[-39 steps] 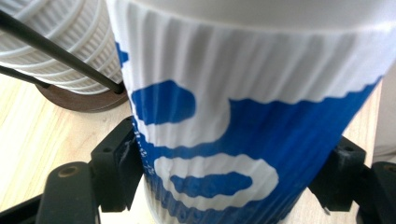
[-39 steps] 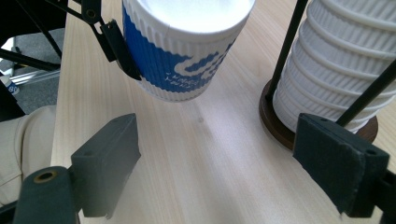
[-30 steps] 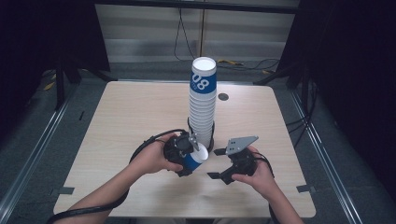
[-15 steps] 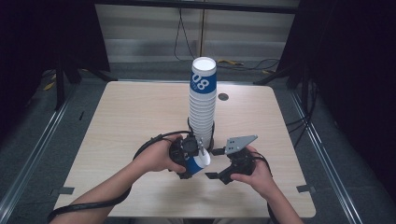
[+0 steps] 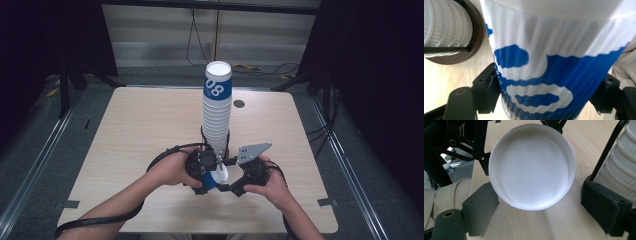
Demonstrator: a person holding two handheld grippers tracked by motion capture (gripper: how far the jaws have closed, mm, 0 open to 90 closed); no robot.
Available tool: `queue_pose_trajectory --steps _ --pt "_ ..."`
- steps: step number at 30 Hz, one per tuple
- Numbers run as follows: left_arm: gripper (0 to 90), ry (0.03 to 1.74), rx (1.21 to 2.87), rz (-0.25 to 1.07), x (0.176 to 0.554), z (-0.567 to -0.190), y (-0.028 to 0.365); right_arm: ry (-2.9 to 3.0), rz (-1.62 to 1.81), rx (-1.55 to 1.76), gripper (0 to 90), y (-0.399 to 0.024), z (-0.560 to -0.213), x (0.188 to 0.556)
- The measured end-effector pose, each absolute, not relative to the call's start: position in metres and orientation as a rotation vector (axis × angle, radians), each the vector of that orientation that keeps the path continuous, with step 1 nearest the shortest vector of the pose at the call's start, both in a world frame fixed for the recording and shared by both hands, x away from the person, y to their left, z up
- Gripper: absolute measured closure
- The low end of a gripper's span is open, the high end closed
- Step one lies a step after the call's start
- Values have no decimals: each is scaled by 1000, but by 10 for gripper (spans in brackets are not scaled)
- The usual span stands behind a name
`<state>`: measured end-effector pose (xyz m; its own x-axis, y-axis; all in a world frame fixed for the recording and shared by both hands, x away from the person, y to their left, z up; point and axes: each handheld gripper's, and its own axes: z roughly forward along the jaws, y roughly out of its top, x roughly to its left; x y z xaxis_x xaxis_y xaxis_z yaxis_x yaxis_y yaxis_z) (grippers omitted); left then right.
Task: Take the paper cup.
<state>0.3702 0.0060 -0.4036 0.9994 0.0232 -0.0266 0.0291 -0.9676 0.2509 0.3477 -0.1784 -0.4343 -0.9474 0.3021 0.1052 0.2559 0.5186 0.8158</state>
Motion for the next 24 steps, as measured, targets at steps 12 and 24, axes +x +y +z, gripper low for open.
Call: queue_pose_trajectory --steps 12,24 --pt "234 58 2873 -49 368 -404 5 2711 1503 451 174 -169 -433 351" --pt "231 32 2887 -20 369 -403 4 2724 1534 416 267 -166 -434 352"
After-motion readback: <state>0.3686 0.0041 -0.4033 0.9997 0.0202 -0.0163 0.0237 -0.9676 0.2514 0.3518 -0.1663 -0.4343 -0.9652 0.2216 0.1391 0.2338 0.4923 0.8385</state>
